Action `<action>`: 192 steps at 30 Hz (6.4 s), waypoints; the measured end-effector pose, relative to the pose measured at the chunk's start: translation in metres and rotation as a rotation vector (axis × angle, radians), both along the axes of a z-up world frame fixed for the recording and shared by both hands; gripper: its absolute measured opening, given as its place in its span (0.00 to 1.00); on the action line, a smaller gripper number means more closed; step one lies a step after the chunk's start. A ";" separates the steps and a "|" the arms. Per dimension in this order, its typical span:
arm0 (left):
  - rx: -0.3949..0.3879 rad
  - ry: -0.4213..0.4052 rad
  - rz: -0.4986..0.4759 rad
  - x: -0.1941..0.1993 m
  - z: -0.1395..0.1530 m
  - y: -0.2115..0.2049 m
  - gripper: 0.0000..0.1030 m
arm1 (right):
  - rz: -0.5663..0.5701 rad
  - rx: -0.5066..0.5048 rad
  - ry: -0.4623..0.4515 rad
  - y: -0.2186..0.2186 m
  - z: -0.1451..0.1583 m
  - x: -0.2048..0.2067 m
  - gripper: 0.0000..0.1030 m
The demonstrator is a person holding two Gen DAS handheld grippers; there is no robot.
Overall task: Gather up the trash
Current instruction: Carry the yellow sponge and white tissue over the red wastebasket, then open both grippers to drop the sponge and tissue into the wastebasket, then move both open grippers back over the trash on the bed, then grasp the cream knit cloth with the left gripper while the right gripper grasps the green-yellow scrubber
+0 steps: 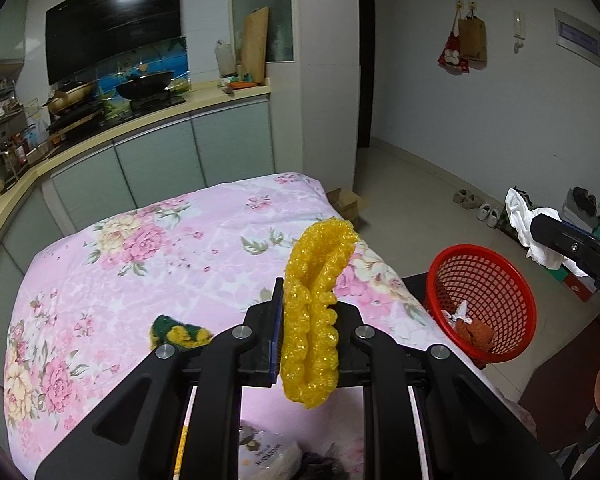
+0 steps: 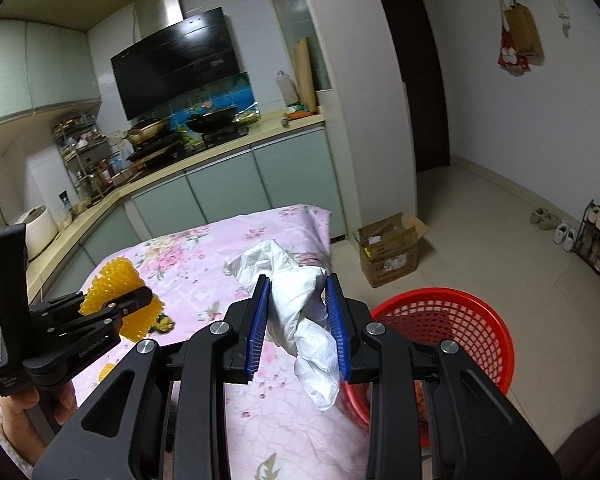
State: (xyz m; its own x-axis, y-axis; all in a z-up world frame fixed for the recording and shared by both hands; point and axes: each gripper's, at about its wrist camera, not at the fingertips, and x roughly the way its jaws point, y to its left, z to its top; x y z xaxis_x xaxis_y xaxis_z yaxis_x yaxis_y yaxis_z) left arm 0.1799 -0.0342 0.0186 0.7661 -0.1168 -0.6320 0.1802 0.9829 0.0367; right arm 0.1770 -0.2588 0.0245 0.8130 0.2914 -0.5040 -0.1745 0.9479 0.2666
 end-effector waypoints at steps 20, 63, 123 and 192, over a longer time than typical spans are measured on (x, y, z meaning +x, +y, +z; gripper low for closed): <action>-0.015 0.061 -0.196 0.026 -0.010 -0.087 0.15 | -0.183 0.003 0.051 -0.066 -0.013 0.001 0.27; -0.127 0.297 -0.371 0.067 -0.077 -0.169 0.74 | -0.286 0.089 0.349 -0.127 -0.098 0.031 0.55; -0.046 0.190 0.126 -0.076 -0.062 0.127 0.78 | 0.152 -0.048 0.165 0.077 -0.052 0.016 0.73; -0.242 0.108 0.337 -0.099 -0.072 0.217 0.39 | 0.671 -0.346 0.315 0.313 -0.116 0.119 0.46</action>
